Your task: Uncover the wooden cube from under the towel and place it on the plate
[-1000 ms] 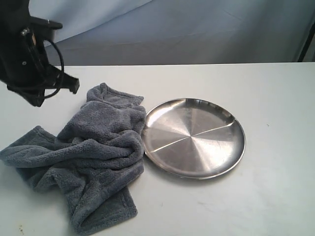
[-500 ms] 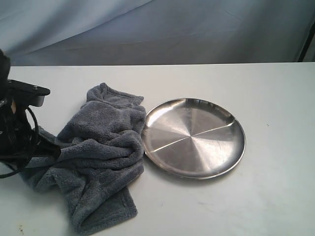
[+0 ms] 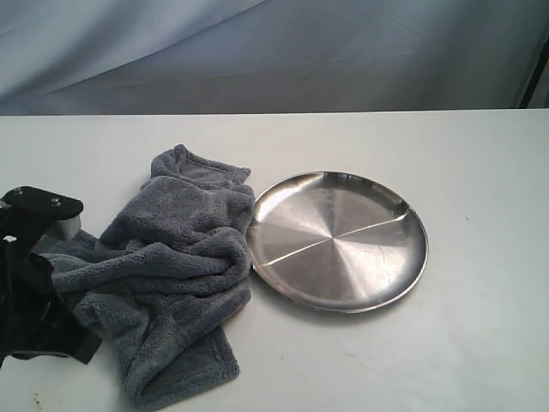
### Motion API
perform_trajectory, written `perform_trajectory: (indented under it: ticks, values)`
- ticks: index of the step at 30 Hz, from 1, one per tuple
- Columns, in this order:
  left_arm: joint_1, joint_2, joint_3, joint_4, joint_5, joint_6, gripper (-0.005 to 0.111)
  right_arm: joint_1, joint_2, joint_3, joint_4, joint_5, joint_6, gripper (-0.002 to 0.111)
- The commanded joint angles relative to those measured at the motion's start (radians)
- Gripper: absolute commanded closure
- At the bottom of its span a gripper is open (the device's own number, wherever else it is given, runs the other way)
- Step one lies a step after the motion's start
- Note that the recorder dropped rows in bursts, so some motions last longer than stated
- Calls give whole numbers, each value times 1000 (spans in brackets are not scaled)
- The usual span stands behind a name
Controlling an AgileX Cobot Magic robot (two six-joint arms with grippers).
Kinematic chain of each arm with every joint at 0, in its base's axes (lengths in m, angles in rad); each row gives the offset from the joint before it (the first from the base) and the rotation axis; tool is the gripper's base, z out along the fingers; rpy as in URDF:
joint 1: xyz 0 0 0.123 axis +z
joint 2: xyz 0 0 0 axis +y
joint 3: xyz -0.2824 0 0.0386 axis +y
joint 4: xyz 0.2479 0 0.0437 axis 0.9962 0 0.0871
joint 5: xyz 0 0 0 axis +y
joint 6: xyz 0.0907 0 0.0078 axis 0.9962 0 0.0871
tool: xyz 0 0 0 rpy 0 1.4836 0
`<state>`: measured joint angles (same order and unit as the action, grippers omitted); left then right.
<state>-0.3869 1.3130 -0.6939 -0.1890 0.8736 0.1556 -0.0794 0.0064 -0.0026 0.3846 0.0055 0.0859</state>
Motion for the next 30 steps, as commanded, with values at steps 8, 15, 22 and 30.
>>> perform_trajectory:
  ticks: [8, 15, 22, 30]
  values:
    - [-431, -8, 19, 325, -22, -345, 107, 0, -6, 3, 5, 12, 4, 105]
    - [-598, -8, 13, 434, -229, -598, 107, 0, -6, 3, 5, 12, 4, 105]
    - [-602, 179, -127, 486, -194, -589, 107, 0, -6, 3, 5, 12, 4, 105]
    - [-602, 486, -355, 582, -95, -594, 101, 0, -6, 3, 5, 12, 4, 105]
